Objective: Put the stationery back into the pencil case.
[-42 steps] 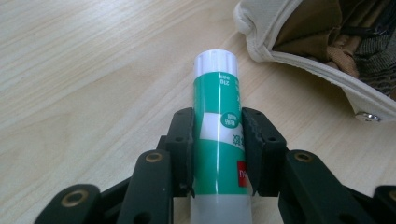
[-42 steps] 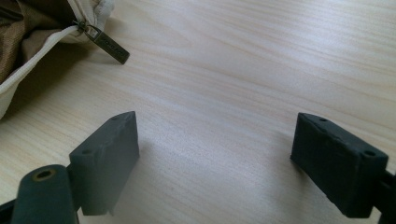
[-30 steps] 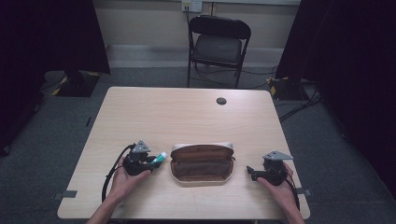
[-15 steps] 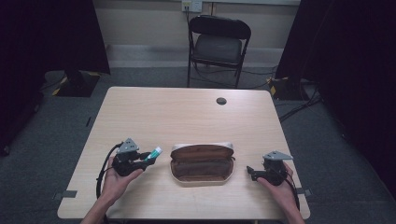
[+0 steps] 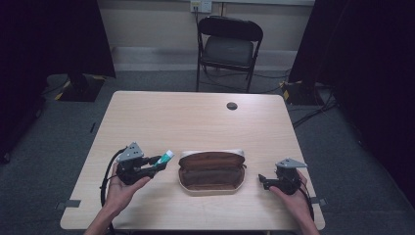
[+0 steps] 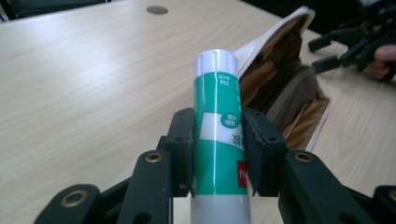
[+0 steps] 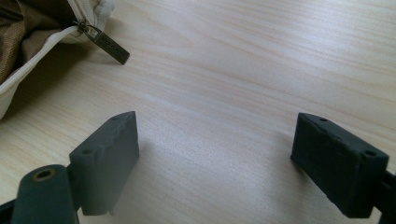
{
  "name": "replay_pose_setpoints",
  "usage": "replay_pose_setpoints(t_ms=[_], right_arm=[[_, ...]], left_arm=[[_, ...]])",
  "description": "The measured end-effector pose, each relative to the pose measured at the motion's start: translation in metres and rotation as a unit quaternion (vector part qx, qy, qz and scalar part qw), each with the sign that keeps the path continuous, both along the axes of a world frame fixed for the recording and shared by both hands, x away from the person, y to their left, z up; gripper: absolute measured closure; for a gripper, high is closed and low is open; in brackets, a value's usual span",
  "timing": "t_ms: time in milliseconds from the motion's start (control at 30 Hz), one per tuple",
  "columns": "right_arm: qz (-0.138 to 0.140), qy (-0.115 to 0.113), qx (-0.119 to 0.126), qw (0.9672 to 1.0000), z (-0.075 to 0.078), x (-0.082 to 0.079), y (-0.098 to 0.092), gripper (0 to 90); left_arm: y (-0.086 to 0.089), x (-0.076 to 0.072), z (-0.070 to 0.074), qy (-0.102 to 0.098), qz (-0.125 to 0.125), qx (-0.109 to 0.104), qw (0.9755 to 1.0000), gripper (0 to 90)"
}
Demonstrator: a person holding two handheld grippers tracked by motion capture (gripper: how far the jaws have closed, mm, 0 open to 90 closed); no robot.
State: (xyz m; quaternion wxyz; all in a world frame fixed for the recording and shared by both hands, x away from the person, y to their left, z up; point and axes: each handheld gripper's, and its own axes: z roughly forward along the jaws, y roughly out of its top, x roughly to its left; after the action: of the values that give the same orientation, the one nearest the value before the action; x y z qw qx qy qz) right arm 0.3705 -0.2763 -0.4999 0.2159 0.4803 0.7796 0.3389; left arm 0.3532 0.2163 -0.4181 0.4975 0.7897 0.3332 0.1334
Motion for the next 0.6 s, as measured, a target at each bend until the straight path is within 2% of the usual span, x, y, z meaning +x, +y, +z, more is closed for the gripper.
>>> replay_pose_setpoints(t_ms=[33, 200, 333, 467, 533, 600], right_arm=[[0.000, 0.000, 0.000, 1.0000, 0.000, 0.000, 0.000, 13.9], [0.000, 0.000, 0.000, 1.0000, 0.000, 0.000, 0.000, 13.9], [0.000, 0.000, 0.000, 1.0000, 0.000, 0.000, 0.000, 13.9], [0.000, 0.000, 0.000, 1.0000, 0.000, 0.000, 0.000, 13.9], [0.000, 0.000, 0.000, 1.0000, 0.000, 0.000, 0.000, 13.9], [0.000, 0.000, 0.000, 1.0000, 0.000, 0.000, 0.000, 13.9]], left_arm=[[-0.001, -0.001, 0.003, -0.002, -0.004, -0.008, 1.0000, 66.0], [-0.007, -0.009, 0.014, -0.024, -0.024, -0.012, 0.9994, 66.0], [-0.015, -0.012, 0.017, -0.022, -0.038, -0.018, 0.9989, 66.0], [-0.026, -0.013, 0.015, -0.014, -0.053, -0.008, 0.9985, 66.0], [-0.031, -0.012, 0.015, -0.017, -0.058, 0.007, 0.9982, 66.0], [-0.035, -0.010, 0.015, -0.015, -0.061, 0.005, 0.9980, 66.0]])
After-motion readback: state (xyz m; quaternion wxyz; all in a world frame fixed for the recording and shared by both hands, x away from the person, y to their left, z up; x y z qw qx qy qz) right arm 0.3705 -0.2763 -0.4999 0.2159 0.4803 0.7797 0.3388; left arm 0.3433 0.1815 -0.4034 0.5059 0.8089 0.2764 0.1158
